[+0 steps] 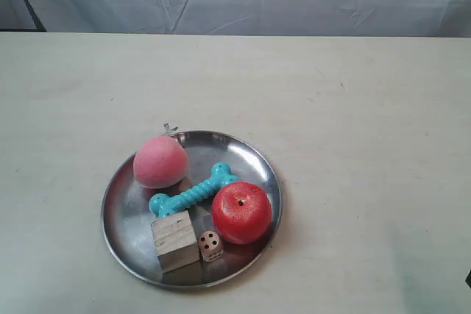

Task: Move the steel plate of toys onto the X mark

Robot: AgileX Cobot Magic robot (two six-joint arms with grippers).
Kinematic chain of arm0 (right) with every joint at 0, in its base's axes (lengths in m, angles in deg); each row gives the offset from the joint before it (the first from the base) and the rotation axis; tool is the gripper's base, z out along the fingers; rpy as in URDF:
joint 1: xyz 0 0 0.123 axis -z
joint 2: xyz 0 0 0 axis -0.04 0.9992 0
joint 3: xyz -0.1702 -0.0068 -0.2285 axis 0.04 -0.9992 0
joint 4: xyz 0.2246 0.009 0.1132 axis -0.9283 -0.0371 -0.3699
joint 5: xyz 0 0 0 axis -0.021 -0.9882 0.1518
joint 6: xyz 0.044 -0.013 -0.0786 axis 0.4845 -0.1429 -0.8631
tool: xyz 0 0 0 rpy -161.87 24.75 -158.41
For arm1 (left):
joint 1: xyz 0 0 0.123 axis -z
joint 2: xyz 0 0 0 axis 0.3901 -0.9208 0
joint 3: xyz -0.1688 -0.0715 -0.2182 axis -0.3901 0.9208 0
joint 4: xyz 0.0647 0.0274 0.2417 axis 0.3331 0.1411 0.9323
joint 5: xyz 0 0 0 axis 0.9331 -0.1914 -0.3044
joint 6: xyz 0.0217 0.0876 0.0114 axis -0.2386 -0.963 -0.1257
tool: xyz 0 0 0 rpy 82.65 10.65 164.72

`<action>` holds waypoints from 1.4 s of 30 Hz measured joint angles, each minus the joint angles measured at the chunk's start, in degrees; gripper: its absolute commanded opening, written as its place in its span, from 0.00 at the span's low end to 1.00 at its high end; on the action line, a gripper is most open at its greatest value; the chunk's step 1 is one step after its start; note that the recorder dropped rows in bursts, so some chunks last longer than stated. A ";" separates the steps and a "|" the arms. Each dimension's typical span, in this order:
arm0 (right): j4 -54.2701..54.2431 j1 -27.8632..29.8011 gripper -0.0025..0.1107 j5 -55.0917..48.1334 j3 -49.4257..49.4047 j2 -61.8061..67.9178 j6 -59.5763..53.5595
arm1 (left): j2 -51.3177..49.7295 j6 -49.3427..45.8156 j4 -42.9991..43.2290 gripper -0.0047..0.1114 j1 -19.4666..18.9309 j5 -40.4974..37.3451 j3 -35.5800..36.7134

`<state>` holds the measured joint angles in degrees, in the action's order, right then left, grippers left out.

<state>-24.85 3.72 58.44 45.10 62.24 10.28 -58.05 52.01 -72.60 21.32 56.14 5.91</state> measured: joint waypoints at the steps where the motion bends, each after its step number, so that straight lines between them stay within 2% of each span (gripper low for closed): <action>1: 0.00 0.00 0.03 0.00 0.00 0.00 0.00 | 0.00 0.00 0.00 0.04 0.00 0.00 0.00; 10: 1.49 0.00 0.03 0.70 0.00 0.00 0.00 | 0.00 0.24 -1.88 0.04 0.00 2.13 0.00; 12: 3.95 0.00 0.03 1.90 0.00 0.00 0.00 | 0.00 1.10 -10.55 0.04 0.00 4.53 0.00; 13: 7.04 0.00 0.03 2.46 0.00 0.00 0.00 | 0.00 1.51 -17.57 0.04 0.00 6.11 0.00; 17: 12.43 0.00 0.03 4.32 0.00 0.00 -0.25 | 0.00 1.90 -27.68 0.04 0.00 13.04 0.00; 20: 11.84 0.00 0.03 16.16 0.00 0.00 -0.36 | 0.00 2.00 -33.96 0.04 0.00 18.39 0.00; 24: 5.86 0.00 0.03 30.50 0.00 0.00 -0.36 | 0.00 2.11 -39.52 0.04 0.00 15.31 0.00; 27: -0.67 0.00 0.03 35.08 0.00 0.00 3.11 | 0.00 2.11 -40.01 0.04 0.00 11.47 0.00; 30: -9.59 0.00 0.02 35.69 0.00 0.00 11.17 | 0.00 1.88 -38.27 0.04 0.00 8.94 -1.55; 35: -13.73 0.00 0.01 32.65 0.92 0.32 16.20 | -1.25 1.88 -33.35 0.04 0.00 10.28 -7.00; 39: -11.03 0.00 0.01 21.72 10.50 12.81 15.23 | -13.17 1.66 -28.15 0.04 0.00 11.58 -14.71; 42: -4.44 0.00 0.01 15.75 19.85 26.62 14.35 | -24.15 1.66 -22.07 0.04 0.00 7.36 -21.35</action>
<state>-29.29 3.72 74.19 64.95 88.87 24.63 -82.20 53.68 -94.66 21.32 63.51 -15.44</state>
